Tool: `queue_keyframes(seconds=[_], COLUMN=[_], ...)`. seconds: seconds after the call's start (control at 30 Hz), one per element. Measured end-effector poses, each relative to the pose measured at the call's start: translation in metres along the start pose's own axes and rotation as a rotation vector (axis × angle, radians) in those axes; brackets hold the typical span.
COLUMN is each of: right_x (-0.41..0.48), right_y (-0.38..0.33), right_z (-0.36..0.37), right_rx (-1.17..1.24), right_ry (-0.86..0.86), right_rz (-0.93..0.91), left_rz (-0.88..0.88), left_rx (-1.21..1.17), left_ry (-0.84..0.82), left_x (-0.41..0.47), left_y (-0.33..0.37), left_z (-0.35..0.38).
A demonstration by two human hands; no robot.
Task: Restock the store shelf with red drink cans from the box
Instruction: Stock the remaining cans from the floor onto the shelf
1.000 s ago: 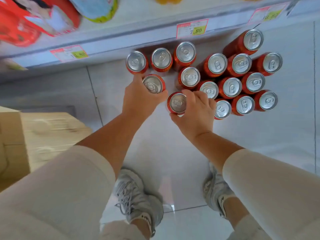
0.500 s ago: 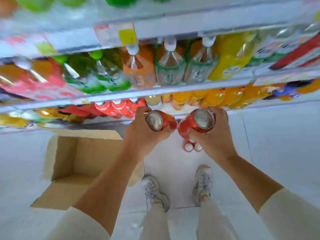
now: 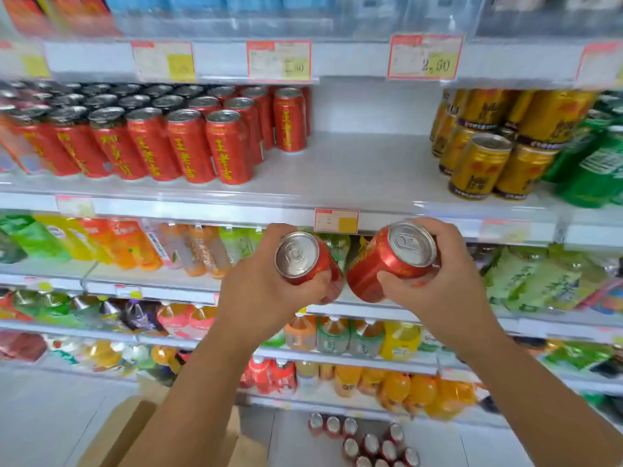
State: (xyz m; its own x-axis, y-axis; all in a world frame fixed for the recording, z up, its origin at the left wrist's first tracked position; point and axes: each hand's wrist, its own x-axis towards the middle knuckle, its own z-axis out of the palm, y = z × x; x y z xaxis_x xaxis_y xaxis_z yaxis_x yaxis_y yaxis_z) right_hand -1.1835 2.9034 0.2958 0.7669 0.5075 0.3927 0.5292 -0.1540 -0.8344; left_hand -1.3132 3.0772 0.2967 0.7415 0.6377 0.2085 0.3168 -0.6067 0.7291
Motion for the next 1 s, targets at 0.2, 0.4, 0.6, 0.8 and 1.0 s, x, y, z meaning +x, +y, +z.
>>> queue_keyframes(seconds=[0.2, 0.4, 0.6, 0.8, 1.0], right_x=[0.066, 0.125, 0.174, 0.198, 0.205], right_y=[-0.038, -0.031, -0.023, -0.008, 0.008], right_z=[0.016, 0.059, 0.068, 0.073, 0.076], right_rx=[-0.023, -0.051, -0.103, -0.136, -0.013], right_ry=[-0.006, 0.088, 0.095, 0.059, 0.062], right_rz=[-0.124, -0.127, -0.07, 0.007, 0.088], left_rz=[0.033, 0.092, 0.126, 0.094, 0.074], left_rx=[-0.039, -0.023, 0.04, 0.173, 0.247], left_ry=[0.197, 0.249, 0.239, 0.191, 0.271], left_x=[0.035, 0.094, 0.147, 0.181, 0.195], left_y=[0.004, -0.006, 0.003, 0.005, -0.001], left_z=[-0.052, -0.074, -0.063, -0.042, -0.027])
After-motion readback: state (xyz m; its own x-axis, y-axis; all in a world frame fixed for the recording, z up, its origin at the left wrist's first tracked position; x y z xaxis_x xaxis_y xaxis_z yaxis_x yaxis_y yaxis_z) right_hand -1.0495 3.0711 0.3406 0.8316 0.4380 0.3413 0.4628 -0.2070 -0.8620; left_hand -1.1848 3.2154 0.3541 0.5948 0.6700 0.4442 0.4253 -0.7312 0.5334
